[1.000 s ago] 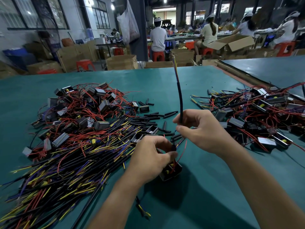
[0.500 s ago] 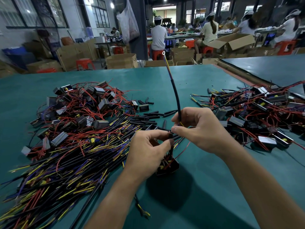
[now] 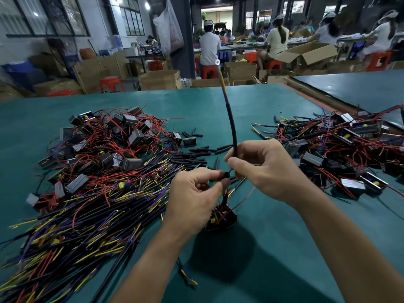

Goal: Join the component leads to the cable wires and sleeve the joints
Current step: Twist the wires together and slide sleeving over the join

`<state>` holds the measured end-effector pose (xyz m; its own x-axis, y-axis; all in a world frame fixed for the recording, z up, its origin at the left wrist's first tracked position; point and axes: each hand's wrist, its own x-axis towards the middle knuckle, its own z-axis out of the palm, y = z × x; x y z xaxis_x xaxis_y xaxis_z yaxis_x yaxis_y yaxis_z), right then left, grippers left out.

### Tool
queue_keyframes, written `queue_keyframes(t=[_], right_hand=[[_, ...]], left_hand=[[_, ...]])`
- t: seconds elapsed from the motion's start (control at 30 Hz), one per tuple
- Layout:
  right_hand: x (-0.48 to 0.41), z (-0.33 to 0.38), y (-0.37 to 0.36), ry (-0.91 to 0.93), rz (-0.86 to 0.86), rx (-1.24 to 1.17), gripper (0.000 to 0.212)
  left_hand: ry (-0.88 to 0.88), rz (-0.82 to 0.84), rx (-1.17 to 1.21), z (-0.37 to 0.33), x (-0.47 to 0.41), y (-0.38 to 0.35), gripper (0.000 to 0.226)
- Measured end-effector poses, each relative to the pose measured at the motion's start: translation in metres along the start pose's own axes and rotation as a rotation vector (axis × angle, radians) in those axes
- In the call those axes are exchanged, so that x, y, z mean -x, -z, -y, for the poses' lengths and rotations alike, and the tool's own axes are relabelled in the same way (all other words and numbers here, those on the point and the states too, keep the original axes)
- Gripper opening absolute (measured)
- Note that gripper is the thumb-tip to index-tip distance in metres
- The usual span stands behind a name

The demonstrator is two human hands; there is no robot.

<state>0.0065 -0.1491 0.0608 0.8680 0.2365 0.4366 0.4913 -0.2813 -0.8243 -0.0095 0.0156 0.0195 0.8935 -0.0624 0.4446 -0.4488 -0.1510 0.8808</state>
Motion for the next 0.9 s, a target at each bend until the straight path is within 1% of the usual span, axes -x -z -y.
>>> queue_keyframes(t=[0.17,0.27,0.33,0.47,0.5,0.6,0.67,0.7,0.73,0.8,0.83,0.9], right_hand=[[0.000,0.004,-0.002,0.030,-0.001,-0.003,0.009],[0.000,0.005,-0.005,0.017,-0.027,-0.039,0.013],[0.001,0.006,-0.008,-0.001,0.003,-0.039,0.012],[0.002,0.008,-0.008,-0.049,0.043,-0.075,0.008],[0.002,0.009,-0.008,-0.071,0.047,-0.108,0.008],[-0.001,0.005,-0.006,-0.192,0.053,-0.177,0.020],[-0.003,0.002,-0.002,-0.283,0.124,-0.176,0.020],[-0.003,0.000,-0.002,-0.309,0.181,-0.133,0.016],[-0.001,-0.001,-0.002,-0.301,0.243,-0.053,0.017],[0.004,-0.002,-0.007,-0.231,0.368,0.139,0.017],[0.006,-0.003,-0.010,-0.198,0.404,0.207,0.012],[0.006,-0.006,-0.013,-0.164,0.422,0.242,0.006]], left_hand=[[-0.061,-0.025,-0.021,-0.003,-0.001,-0.002,0.010],[-0.078,-0.010,0.025,-0.007,-0.001,-0.003,0.013],[-0.067,-0.003,0.067,-0.009,-0.001,-0.002,0.015],[0.014,0.023,0.117,-0.013,-0.001,-0.001,0.013],[0.049,0.006,0.134,-0.013,-0.001,-0.001,0.015],[0.153,-0.094,0.234,-0.012,-0.003,0.001,0.024],[0.180,-0.136,0.242,-0.013,-0.004,0.003,0.021],[0.188,-0.147,0.230,-0.012,-0.005,0.004,0.017],[0.194,-0.158,0.222,-0.012,-0.006,0.004,0.013],[0.198,-0.176,0.216,-0.010,-0.006,0.005,0.013],[0.194,-0.183,0.212,-0.009,-0.006,0.005,0.014],[0.178,-0.195,0.193,-0.008,-0.006,0.006,0.015]])
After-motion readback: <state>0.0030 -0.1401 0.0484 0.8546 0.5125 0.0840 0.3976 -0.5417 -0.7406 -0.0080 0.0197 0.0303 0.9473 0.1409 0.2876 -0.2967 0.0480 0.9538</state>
